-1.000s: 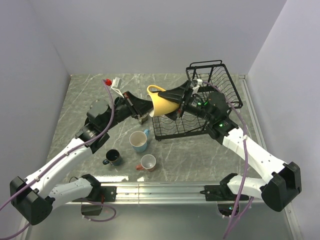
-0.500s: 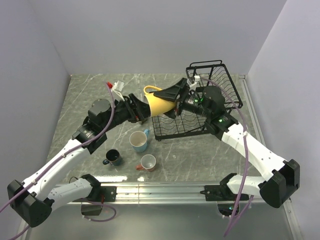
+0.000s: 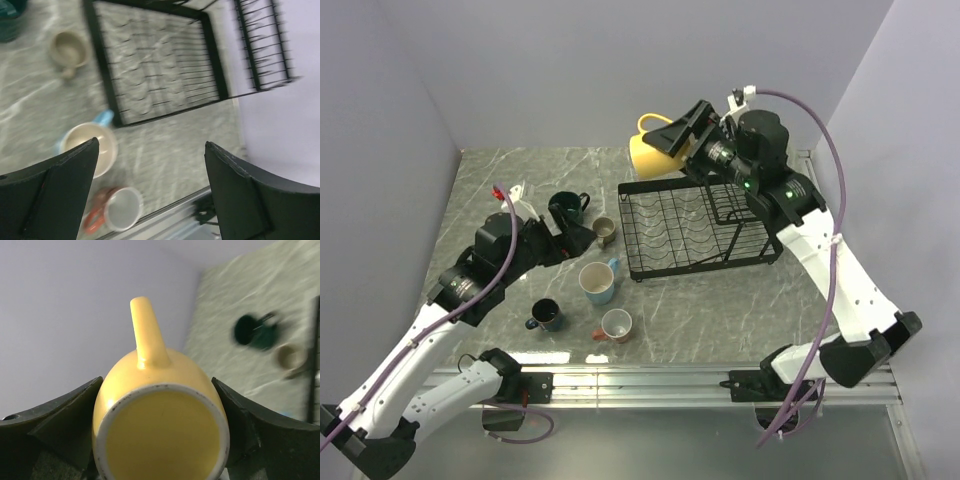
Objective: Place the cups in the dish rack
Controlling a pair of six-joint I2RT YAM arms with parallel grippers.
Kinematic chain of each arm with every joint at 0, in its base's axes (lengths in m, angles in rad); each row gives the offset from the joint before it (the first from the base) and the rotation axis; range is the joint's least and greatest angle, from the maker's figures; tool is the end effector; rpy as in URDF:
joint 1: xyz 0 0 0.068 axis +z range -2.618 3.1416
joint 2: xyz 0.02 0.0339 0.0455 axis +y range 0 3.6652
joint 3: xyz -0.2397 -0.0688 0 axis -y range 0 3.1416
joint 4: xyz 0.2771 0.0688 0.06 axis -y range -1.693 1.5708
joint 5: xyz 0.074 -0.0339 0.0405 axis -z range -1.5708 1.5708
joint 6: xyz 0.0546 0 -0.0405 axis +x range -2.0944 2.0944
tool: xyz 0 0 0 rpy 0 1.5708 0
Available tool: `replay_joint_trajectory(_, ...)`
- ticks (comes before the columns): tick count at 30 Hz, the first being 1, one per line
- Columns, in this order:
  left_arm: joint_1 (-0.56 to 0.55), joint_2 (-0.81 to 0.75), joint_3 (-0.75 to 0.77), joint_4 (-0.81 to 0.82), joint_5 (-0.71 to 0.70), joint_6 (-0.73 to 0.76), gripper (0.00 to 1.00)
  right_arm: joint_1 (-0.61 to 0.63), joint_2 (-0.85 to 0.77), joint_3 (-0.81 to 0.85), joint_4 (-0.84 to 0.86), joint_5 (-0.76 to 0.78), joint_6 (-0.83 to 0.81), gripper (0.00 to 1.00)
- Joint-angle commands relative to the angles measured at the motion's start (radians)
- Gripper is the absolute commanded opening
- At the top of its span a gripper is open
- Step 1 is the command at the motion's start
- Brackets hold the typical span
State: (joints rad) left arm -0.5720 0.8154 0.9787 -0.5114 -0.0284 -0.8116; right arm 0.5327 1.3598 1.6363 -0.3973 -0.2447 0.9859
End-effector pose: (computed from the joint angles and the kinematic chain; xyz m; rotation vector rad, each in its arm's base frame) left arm 0.2028 -0.1287 0.3484 -0.2620 2.0081 -0.8833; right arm 0.2914 0.1871 0.4659 0.2212 1.8648 1.3051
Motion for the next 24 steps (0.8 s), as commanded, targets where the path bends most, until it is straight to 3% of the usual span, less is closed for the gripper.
replay_joint_trajectory(1, 0.003, 0.001, 0.063, -0.179, -0.100, 0.048, 0.92, 0.010, 0.111, 0.175, -0.190, 0.241, -0.246, 0.00)
replay_joint_trajectory(5, 0.004, 0.022, 0.067, -0.242, -0.100, 0.068, 0.89, 0.079, 0.280, 0.357, -0.339, 0.470, -0.432, 0.00)
replay_joint_trajectory(10, 0.004, 0.036, 0.069, -0.295, -0.111, 0.069, 0.90, 0.150, 0.511, 0.520, -0.446, 0.645, -0.521, 0.00)
replay_joint_trajectory(24, 0.003, 0.050, 0.028, -0.312, -0.077, 0.061, 0.88, 0.135, 0.795, 0.479, -0.308, 0.690, -0.527, 0.00)
